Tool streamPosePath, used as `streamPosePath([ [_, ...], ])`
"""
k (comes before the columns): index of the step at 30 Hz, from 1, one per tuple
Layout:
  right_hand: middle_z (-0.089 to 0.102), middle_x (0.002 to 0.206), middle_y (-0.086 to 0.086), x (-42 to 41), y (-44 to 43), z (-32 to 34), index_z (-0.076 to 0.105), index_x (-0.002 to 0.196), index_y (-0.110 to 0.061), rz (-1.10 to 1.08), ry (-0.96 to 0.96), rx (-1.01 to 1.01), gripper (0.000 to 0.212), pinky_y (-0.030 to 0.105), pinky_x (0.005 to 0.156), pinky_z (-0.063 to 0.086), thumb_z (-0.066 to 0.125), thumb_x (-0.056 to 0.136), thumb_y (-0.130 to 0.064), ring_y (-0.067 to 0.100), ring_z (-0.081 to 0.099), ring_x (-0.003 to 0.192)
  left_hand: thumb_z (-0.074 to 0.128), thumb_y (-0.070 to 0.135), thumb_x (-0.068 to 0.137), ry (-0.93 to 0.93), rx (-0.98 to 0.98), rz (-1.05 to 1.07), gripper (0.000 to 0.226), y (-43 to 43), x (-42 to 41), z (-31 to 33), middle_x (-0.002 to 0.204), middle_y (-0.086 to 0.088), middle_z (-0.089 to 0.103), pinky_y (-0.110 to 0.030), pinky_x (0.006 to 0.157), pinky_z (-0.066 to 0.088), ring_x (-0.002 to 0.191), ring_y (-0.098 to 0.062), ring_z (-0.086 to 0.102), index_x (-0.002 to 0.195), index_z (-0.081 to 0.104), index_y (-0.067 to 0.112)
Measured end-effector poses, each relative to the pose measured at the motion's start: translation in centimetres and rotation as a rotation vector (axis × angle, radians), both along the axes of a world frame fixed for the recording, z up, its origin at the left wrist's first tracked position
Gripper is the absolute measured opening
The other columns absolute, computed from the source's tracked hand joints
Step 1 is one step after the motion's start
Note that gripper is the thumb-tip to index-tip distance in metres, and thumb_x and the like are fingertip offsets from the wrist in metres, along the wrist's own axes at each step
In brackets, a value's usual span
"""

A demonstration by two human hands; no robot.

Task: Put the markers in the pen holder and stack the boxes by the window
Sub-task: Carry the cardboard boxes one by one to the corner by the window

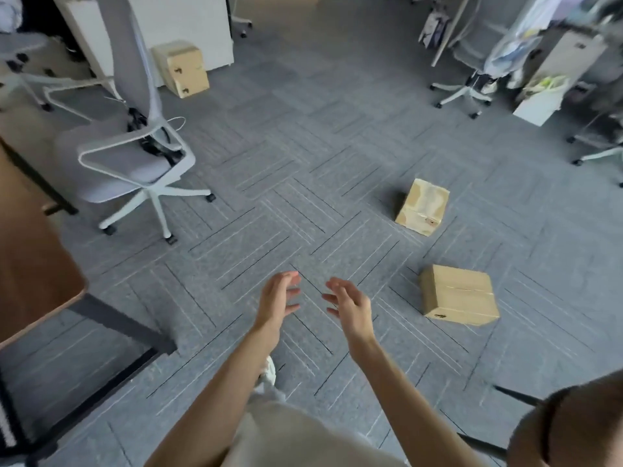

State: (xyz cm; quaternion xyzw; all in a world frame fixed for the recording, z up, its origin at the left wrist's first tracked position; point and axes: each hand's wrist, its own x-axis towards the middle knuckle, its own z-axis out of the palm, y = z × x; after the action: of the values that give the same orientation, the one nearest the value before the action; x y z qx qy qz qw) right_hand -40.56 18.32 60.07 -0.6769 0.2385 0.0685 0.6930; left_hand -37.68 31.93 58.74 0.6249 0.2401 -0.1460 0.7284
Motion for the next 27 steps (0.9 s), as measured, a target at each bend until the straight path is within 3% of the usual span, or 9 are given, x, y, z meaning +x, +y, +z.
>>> streamPosePath([
  [5, 0.073, 0.109, -0.005, 7.4, -1.8, 0.8, 0.069, 0.109, -0.020, -0.234, -0.018, 0.005, 0.018, 0.029, 0.081, 0.055, 0.054, 0.101, -0.024, 0.014, 0.071, 0.098, 0.051, 0.027, 0.098, -0.002, 0.023, -0.213, 0.025, -2.1, 10.7, 0.4, 0.114, 0.003, 0.070, -0.040, 0.090, 0.055, 0.105, -0.018, 0.065, 0.116, 0.064, 0.015],
  [10, 0.072, 0.102, -0.004, 11.1, -5.3, 0.4, 0.068, 0.101, -0.022, -0.526, 0.007, 0.064, 0.015, 0.030, 0.080, 0.055, 0.054, 0.101, -0.019, 0.016, 0.071, 0.095, 0.049, 0.026, 0.100, 0.002, 0.064, -0.455, 0.023, -7.7, 18.5, -0.2, 0.117, 0.001, 0.070, -0.035, 0.082, 0.055, 0.105, -0.018, 0.066, 0.115, 0.063, 0.017],
  [17, 0.072, 0.094, -0.002, 15.3, -15.3, -1.4, 0.068, 0.105, -0.015, -0.896, -0.019, 0.115, 0.016, 0.029, 0.076, 0.053, 0.052, 0.101, -0.015, 0.015, 0.069, 0.086, 0.047, 0.027, 0.102, 0.067, 0.036, -0.771, 0.020, -21.5, 24.8, -1.1, 0.116, -0.003, 0.070, -0.033, 0.076, 0.054, 0.099, -0.018, 0.064, 0.112, 0.062, 0.018],
  [23, 0.072, 0.090, 0.002, 20.1, -27.8, -4.0, 0.071, 0.109, -0.012, -1.059, -0.014, 0.136, 0.020, 0.031, 0.075, 0.053, 0.056, 0.098, -0.018, 0.017, 0.066, 0.084, 0.045, 0.029, 0.100, 0.086, 0.093, -0.886, 0.020, -35.6, 29.7, -1.3, 0.113, -0.004, 0.069, -0.034, 0.076, 0.052, 0.099, -0.020, 0.063, 0.108, 0.062, 0.021],
  [27, 0.075, 0.093, -0.005, 22.1, -35.6, -5.6, 0.070, 0.111, -0.018, -1.068, 0.036, 0.121, 0.023, 0.040, 0.089, 0.056, 0.055, 0.095, -0.024, 0.019, 0.071, 0.096, 0.041, 0.029, 0.102, 0.070, 0.112, -0.969, 0.028, -44.8, 31.8, -1.0, 0.112, -0.004, 0.068, -0.033, 0.072, 0.051, 0.099, -0.021, 0.062, 0.117, 0.060, 0.016],
])
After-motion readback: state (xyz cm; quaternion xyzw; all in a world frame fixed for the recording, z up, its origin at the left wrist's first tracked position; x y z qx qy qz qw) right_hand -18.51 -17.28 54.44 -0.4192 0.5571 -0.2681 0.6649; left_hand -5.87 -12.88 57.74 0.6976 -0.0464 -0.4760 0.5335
